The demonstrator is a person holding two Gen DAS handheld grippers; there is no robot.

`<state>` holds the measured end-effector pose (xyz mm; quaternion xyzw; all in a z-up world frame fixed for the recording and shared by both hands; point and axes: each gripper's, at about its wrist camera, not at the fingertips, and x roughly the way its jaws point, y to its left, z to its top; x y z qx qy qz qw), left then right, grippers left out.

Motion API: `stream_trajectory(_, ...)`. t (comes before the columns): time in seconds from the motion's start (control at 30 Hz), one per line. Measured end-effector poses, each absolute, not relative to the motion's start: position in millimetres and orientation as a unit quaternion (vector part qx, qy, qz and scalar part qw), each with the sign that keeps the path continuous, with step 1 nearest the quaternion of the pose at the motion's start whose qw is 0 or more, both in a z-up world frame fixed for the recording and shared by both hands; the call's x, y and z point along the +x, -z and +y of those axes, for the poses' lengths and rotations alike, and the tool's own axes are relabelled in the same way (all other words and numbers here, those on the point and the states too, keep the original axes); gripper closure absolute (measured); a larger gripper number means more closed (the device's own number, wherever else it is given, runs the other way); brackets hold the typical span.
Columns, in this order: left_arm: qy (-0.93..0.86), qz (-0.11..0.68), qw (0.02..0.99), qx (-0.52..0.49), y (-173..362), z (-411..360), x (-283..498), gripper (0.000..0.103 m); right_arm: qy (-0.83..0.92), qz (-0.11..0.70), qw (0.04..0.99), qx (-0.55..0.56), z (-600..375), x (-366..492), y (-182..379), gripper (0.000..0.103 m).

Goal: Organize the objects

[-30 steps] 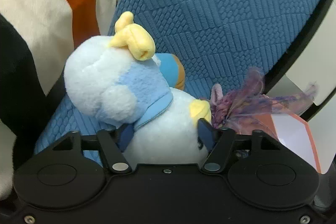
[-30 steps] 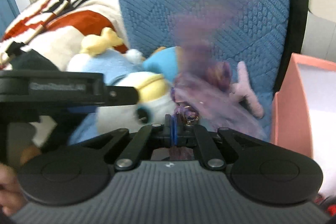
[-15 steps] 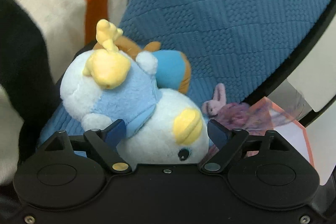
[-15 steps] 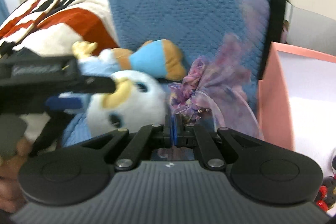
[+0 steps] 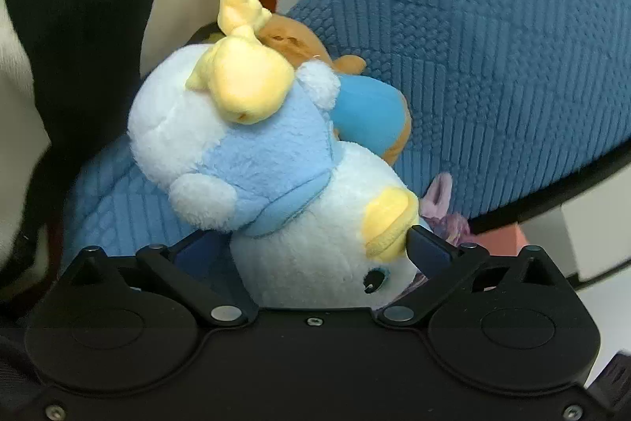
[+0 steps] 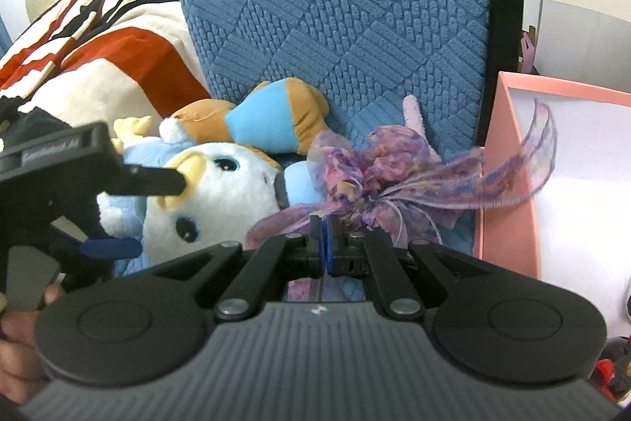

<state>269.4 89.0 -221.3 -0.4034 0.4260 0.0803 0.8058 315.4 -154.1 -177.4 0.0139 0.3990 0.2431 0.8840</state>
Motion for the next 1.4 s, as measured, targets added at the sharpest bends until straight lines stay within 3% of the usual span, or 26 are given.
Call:
stream_trajectory(0.6,-0.086,0.421,0.808,-0.404,233,73,315,0.000,-0.256,0.449,0.856,0.013,-145,313,196,0.098)
stream_trajectory(0.93,-0.086,0.429,0.834,-0.336,209,63,306,0.015,-0.241,0.446,0.862,0.009,-149,309,193,0.098)
stream_trajectory(1.4,-0.060,0.452,0.870,-0.188,171,30,266,0.017,-0.225,0.442,0.868,0.012,-157,274,185,0.098)
